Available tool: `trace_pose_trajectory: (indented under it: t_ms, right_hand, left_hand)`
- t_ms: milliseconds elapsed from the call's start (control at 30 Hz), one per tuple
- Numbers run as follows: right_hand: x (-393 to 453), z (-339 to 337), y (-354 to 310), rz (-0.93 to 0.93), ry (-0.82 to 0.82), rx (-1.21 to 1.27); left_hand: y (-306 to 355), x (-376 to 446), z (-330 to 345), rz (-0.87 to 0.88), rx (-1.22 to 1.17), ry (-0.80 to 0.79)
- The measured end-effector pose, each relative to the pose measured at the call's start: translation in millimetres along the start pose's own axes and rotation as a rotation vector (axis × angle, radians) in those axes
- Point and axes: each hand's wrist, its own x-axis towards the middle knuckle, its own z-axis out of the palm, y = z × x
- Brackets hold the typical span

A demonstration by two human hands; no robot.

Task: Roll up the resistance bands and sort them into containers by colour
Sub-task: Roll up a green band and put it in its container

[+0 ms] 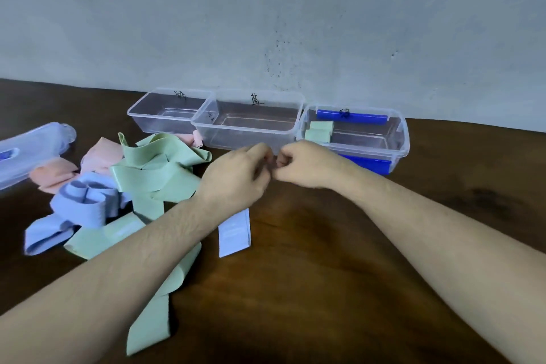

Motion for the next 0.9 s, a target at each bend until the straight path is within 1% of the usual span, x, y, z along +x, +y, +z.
trace_pose_trajectory:
  t_ms: [100, 167, 233, 300, 433, 500, 567, 700, 733, 800, 900]
  right_hand:
    - [1, 22, -5, -0.023, -0.095, 0.022]
    - [0, 37, -10, -0.041, -0.13, 0.027]
    - [-2, 50, -15, -0.044, -0.117, 0.039]
    - [-3, 59, -20, -0.032, -0.101, 0.049]
    - [-3, 76, -38, -0.001, -0.107, 0.043]
    - [-3, 88, -51, 0.022, -0.118, 0.055]
    - [-7, 99, -66, 0.034, -0.116, 0.069]
    - [-20, 119, -91, 0.053, -0.143, 0.069]
    - [-25, 123, -96, 0.066, -0.15, 0.083]
    - [-33, 131, -101, 0.086, -0.159, 0.109]
    - [-47, 138, -106, 0.108, -0.148, 0.13]
  left_hand:
    - [-12, -27, 0, -0.053, 0.015, -0.067]
    - [-21, -43, -1, -0.084, 0.052, -0.123]
    - [-32, -56, -3, -0.098, 0.097, -0.162]
    - [-41, -66, -5, -0.109, 0.092, -0.183]
    - [-59, -82, -17, -0.075, 0.008, -0.148]
    - [-69, -92, -28, -0.056, -0.054, -0.208]
    - [-82, -106, -37, -0.001, -0.128, -0.289]
    - [-106, -130, -53, 0.084, -0.199, -0.523]
    - [-112, -134, -54, 0.123, -0.188, -0.518]
    - [-119, -140, -53, 0.165, -0.136, -0.443]
    - [-118, -145, -54, 0.067, -0.124, -0.339]
